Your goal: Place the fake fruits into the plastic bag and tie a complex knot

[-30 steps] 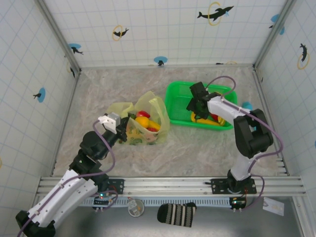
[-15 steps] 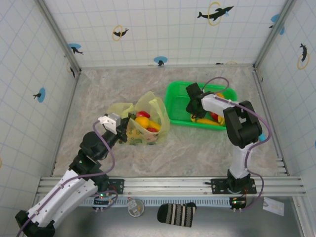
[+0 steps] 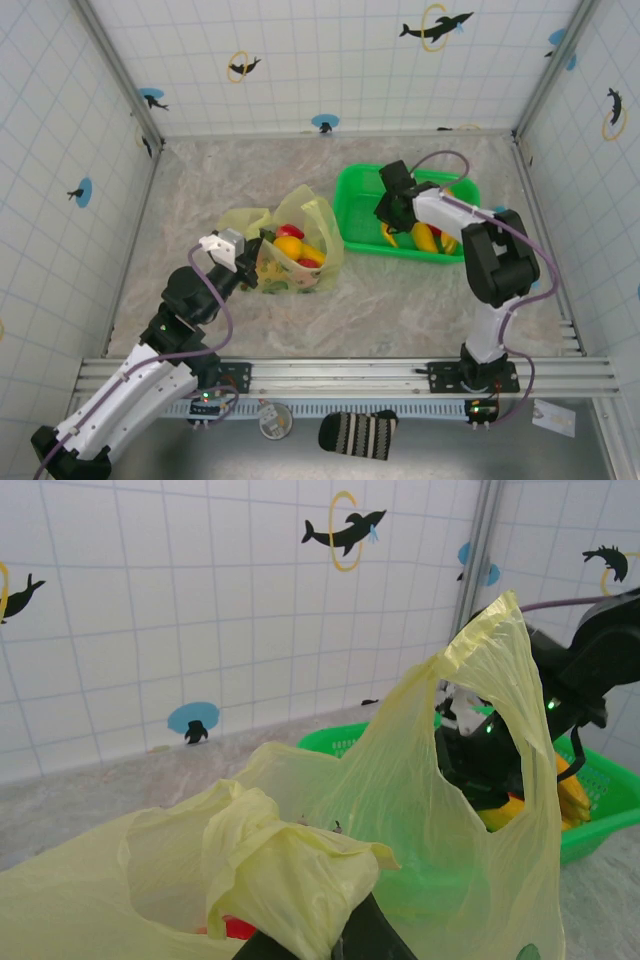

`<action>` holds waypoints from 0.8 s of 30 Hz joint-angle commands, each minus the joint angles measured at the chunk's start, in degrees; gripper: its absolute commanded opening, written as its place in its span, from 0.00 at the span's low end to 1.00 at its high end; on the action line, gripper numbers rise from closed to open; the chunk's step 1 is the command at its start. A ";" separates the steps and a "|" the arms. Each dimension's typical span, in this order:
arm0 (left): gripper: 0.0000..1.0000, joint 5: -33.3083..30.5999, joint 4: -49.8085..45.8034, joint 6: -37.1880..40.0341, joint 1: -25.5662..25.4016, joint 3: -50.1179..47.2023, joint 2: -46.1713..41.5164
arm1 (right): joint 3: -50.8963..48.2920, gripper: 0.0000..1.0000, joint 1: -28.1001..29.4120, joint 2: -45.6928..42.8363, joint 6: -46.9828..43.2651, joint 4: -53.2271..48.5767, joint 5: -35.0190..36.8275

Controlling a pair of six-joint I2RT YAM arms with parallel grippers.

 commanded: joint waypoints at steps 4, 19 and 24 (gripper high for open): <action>0.00 -0.50 1.20 0.57 -0.36 -0.26 0.40 | -5.23 0.19 0.33 -16.22 -4.07 12.13 -9.21; 0.00 -1.57 0.84 1.22 -0.36 -0.08 1.81 | -2.62 0.22 28.92 -35.36 -40.65 32.26 -9.73; 0.00 -2.51 0.79 1.64 -0.36 -0.17 0.75 | 2.30 0.21 39.97 -28.89 -49.24 32.14 -3.87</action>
